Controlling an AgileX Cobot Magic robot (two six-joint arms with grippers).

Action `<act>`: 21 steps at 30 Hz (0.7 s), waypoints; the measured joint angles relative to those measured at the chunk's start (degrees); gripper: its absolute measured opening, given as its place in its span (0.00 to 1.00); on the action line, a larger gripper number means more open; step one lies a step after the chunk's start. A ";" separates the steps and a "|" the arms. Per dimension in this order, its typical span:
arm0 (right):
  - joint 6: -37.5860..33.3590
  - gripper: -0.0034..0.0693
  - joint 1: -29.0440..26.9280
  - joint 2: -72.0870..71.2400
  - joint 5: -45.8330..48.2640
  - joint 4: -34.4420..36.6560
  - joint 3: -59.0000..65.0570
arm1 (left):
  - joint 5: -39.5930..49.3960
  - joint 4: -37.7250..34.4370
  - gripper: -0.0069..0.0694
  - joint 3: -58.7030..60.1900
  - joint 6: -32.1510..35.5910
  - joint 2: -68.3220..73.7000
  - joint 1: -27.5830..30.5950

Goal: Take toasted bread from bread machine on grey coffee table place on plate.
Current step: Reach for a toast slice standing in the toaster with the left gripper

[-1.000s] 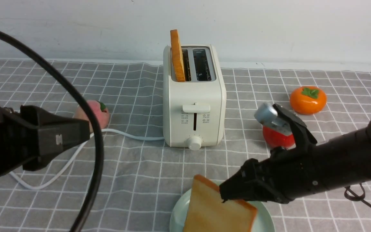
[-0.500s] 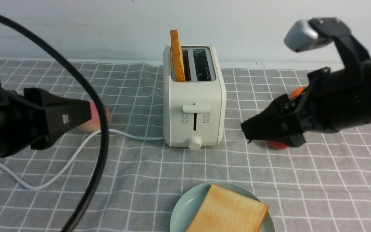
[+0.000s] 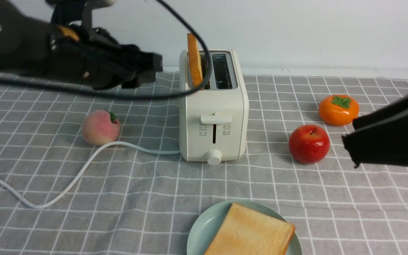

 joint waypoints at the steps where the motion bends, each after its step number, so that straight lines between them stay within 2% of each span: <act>1: 0.39 0.39 0.00 -0.01 0.00 -0.70 0.00 | 0.65 0.27 0.40 -0.78 -0.38 0.57 -0.12; 3: 5.93 0.41 0.00 -0.20 -0.76 -7.13 0.00 | 4.21 6.14 0.41 -10.02 -6.40 7.50 -1.28; 4: 6.41 0.41 0.00 -0.19 -0.84 -7.13 0.00 | 4.76 7.43 0.41 -11.22 -6.97 8.46 -1.42; 5: 10.00 0.44 0.00 -0.19 -1.07 -12.23 0.00 | 6.77 13.43 0.42 -15.44 -13.00 12.04 -2.92; 6: 10.89 0.44 0.00 -0.21 -1.07 -12.77 0.00 | 6.99 14.26 0.42 -15.88 -13.75 12.46 -2.92; 7: 13.88 0.46 0.00 -0.33 -1.07 -16.61 0.00 | 8.29 21.06 0.44 -19.04 -20.02 15.53 -4.48; 9: 16.48 0.48 0.00 -0.66 -1.00 -20.19 0.00 | 9.16 28.51 0.45 -22.17 -28.14 18.79 -6.21; 11: 17.65 0.49 0.00 -0.93 -0.93 -21.95 0.00 | 9.22 33.01 0.46 -24.47 -34.17 21.15 -7.36; 13: 18.30 0.49 0.00 -0.93 -0.93 -23.05 0.00 | 7.90 35.16 0.46 -26.36 -38.79 23.46 -7.96; 21: 18.41 0.49 0.00 -0.93 -0.93 -23.17 0.00 | 2.70 32.98 0.46 -27.54 -41.73 27.40 -7.98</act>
